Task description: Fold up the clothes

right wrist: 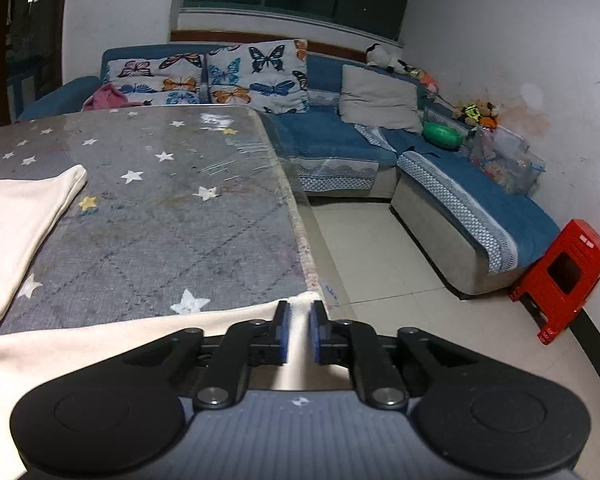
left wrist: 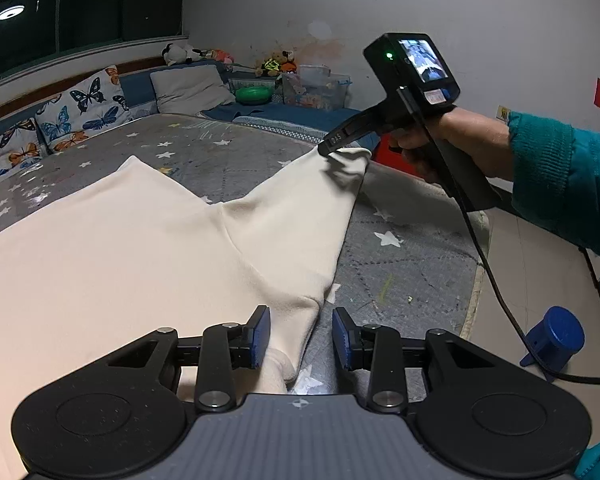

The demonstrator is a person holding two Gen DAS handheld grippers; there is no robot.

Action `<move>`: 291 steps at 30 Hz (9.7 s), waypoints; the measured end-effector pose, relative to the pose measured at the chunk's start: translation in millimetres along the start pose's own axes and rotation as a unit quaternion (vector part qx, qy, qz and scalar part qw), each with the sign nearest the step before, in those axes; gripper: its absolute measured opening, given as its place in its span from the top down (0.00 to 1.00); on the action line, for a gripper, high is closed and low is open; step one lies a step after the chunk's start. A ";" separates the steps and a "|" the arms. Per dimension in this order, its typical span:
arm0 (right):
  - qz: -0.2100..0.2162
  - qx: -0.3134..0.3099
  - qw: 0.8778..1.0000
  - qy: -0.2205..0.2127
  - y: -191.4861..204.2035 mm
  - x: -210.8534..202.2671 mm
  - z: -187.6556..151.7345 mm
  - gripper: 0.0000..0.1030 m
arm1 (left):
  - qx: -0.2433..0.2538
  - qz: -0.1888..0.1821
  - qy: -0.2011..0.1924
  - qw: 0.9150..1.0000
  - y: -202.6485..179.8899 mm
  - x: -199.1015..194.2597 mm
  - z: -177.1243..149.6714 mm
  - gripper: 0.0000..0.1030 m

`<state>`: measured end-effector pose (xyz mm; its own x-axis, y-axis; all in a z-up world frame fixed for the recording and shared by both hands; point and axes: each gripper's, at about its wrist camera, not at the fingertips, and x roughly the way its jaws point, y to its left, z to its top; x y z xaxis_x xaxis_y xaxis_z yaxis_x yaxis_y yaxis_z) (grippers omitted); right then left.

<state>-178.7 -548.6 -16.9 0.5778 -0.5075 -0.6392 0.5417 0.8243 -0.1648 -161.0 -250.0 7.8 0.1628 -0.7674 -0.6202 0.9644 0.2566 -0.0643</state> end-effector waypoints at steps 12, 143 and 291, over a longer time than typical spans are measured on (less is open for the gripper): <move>0.106 -0.086 0.990 -0.036 59.5 -76.5 -3.7 0.63 | -0.072 0.109 -0.041 0.991 36.7 -64.9 -9.2 0.60; 0.159 -0.072 0.985 -0.012 76.0 -116.7 -54.1 0.52 | -0.059 0.148 -0.012 0.987 7.1 -19.1 16.9 0.55; 0.234 -0.144 0.961 -0.023 172.3 -98.1 -9.6 0.92 | -0.190 0.204 -0.033 0.960 85.1 -82.2 -33.0 0.85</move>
<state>-147.9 -354.4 10.2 0.7471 -0.0698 -0.6611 0.0286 0.9969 -0.0729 -99.2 -145.7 27.5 0.5358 -0.5896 -0.6043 0.6738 0.7300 -0.1148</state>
